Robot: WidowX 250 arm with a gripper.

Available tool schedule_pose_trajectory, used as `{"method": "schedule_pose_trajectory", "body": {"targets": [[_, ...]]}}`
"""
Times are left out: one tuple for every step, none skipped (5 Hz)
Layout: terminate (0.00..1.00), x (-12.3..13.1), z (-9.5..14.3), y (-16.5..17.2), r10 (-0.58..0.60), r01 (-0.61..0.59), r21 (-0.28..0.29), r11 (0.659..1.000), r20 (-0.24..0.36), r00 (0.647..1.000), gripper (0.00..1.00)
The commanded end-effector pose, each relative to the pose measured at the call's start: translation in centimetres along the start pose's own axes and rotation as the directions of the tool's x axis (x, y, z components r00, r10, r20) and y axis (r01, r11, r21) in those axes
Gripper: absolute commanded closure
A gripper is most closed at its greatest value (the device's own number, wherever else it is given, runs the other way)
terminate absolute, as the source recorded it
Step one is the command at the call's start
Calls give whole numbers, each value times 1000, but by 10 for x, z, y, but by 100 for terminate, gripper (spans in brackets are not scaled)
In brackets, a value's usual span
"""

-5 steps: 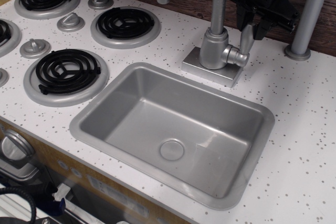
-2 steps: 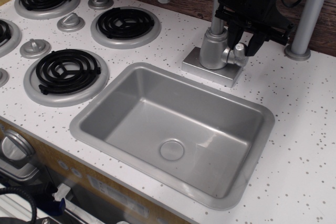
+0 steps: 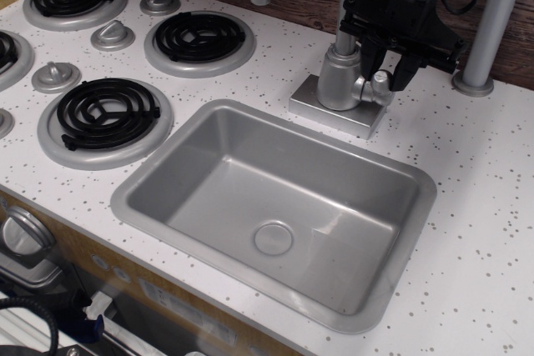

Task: Lever vertical to front

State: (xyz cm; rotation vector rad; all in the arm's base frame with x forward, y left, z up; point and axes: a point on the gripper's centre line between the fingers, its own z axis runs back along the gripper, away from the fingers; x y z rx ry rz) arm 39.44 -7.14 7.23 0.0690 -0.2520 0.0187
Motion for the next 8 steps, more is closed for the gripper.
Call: {"method": "schedule_pose_trajectory", "body": {"targets": [[0, -2, 10, -7, 133, -143, -56, 988, -147, 980, 100], [0, -4, 10, -8, 142, -148, -41, 988, -137, 980, 100], [0, -11, 13, -11, 159, -164, -30, 986, -130, 979, 100], [0, -17, 14, -13, 168, -174, -43, 984, -119, 979, 100], [0, -22, 13, -9, 172, -180, -70, 981, -104, 979, 100], [0, -27, 11, -8, 212, -220, -108, 969, -87, 973, 100], [0, -25, 11, -7, 197, -208, -113, 971, -100, 975, 100], [100, -26, 11, -8, 201, -211, -110, 971, -90, 975, 100]]}}
